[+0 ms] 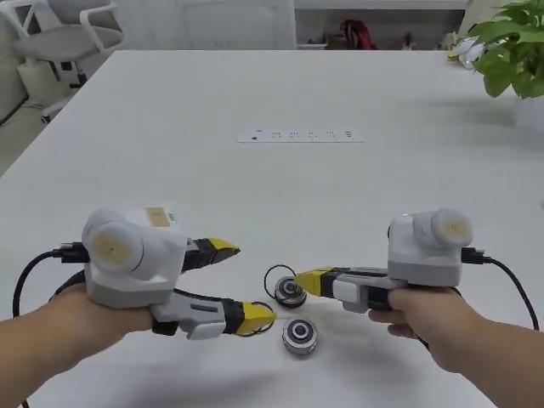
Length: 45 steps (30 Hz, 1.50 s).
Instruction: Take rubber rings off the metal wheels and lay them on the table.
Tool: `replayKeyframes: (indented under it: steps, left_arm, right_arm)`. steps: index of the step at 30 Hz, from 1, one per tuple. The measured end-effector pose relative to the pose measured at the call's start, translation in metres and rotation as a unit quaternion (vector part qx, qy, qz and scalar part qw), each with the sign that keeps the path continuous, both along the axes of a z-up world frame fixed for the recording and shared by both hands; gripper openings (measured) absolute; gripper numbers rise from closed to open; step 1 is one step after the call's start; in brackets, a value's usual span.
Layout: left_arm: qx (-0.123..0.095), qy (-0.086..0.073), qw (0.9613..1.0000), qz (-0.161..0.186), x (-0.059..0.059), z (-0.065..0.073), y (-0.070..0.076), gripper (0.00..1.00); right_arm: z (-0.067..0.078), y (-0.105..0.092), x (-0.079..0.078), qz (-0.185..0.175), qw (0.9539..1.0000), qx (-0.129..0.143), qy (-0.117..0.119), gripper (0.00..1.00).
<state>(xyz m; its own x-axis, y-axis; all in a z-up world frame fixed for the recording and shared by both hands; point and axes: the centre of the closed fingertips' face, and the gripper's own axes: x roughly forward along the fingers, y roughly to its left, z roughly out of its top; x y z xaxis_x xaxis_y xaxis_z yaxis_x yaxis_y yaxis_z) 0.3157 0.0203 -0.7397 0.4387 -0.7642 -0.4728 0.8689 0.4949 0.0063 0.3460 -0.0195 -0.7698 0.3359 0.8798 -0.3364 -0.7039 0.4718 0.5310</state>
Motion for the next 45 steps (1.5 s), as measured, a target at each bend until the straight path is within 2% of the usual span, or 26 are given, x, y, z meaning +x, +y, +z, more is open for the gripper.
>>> replayKeyframes:
  steps: [14, 31, 45]
  left_arm:
    - [-0.001, -0.003, 1.0000, 0.008, -0.008, 0.004, 0.014, 0.74]
    - [0.001, 0.000, 0.9999, 0.013, -0.012, 0.003, 0.024, 0.77]
    - [0.003, 0.006, 0.9998, 0.021, -0.012, -0.003, 0.033, 0.76]
  right_arm:
    - [0.007, 0.017, -0.008, 0.021, 0.9998, 0.003, 0.004, 0.00]
    - [-0.010, 0.039, -0.025, 0.060, 0.9975, -0.028, 0.024, 0.00]
    - [-0.023, 0.039, -0.030, 0.064, 0.9958, -0.055, 0.036, 0.00]
